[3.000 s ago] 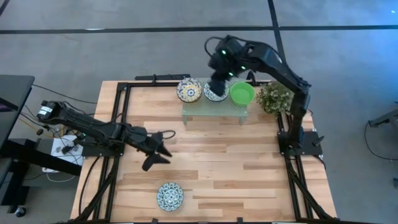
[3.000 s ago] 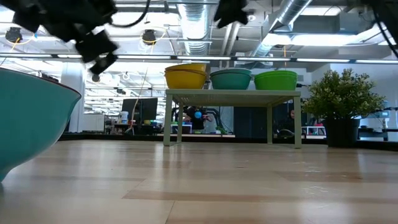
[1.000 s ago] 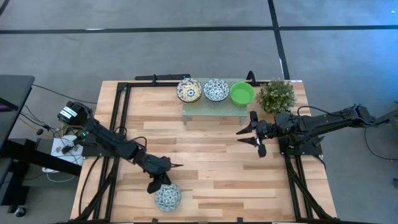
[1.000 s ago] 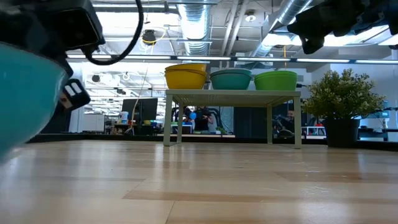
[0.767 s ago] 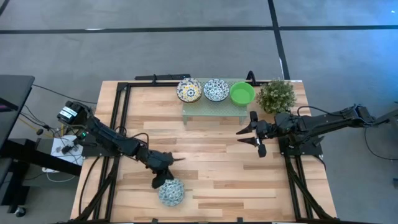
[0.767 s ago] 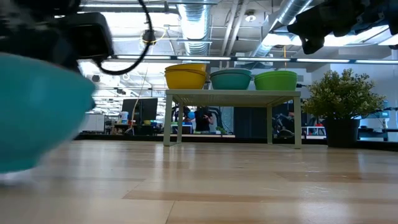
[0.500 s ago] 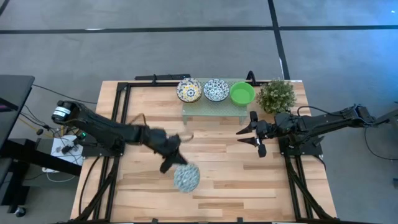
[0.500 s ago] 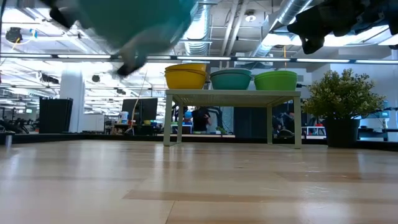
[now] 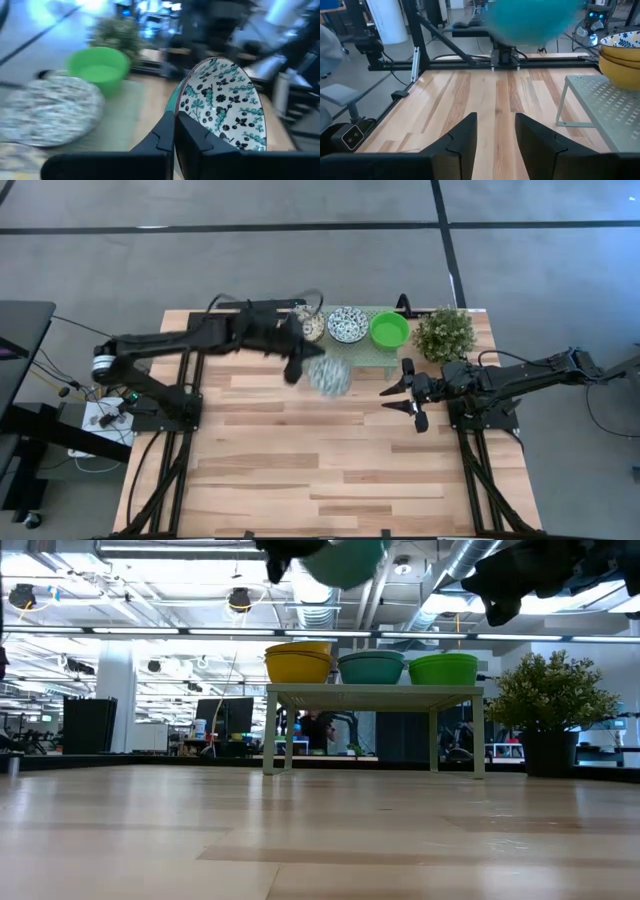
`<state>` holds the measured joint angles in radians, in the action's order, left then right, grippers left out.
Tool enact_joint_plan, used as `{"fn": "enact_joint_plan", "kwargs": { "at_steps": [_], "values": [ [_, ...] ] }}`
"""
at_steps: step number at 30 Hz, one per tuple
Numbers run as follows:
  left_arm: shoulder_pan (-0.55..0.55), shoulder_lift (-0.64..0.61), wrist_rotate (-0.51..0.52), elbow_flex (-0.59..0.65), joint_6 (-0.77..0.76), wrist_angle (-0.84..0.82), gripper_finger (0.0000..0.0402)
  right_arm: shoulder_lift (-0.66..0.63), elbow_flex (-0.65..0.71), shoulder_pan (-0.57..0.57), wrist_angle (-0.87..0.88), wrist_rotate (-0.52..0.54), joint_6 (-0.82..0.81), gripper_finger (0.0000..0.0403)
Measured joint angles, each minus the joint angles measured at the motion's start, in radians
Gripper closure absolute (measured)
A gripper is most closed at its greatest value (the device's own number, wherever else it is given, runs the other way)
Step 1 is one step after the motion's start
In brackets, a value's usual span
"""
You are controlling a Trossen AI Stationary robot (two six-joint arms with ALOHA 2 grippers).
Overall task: Pick & Place Mini bowls
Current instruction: Stack the green patterned bowl on top of the other green patterned bowls on the shelf
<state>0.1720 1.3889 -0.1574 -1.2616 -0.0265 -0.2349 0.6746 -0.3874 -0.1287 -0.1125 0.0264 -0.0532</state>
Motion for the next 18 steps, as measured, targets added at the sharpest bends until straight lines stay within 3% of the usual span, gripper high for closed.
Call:
{"fn": "enact_joint_plan", "kwargs": {
  "at_steps": [7, 18],
  "values": [
    [0.175, 0.189, -0.004, -0.229, 0.026, -0.101, 0.0394, 0.0, 0.0, 0.0, 0.0, 0.0, 0.0, 0.0274],
    [0.313, 0.355, -0.007, -0.339, 0.026, -0.078, 0.0394, 0.0, 0.0, 0.0, 0.002, 0.0, 0.0, 0.0275]
  ]
}}
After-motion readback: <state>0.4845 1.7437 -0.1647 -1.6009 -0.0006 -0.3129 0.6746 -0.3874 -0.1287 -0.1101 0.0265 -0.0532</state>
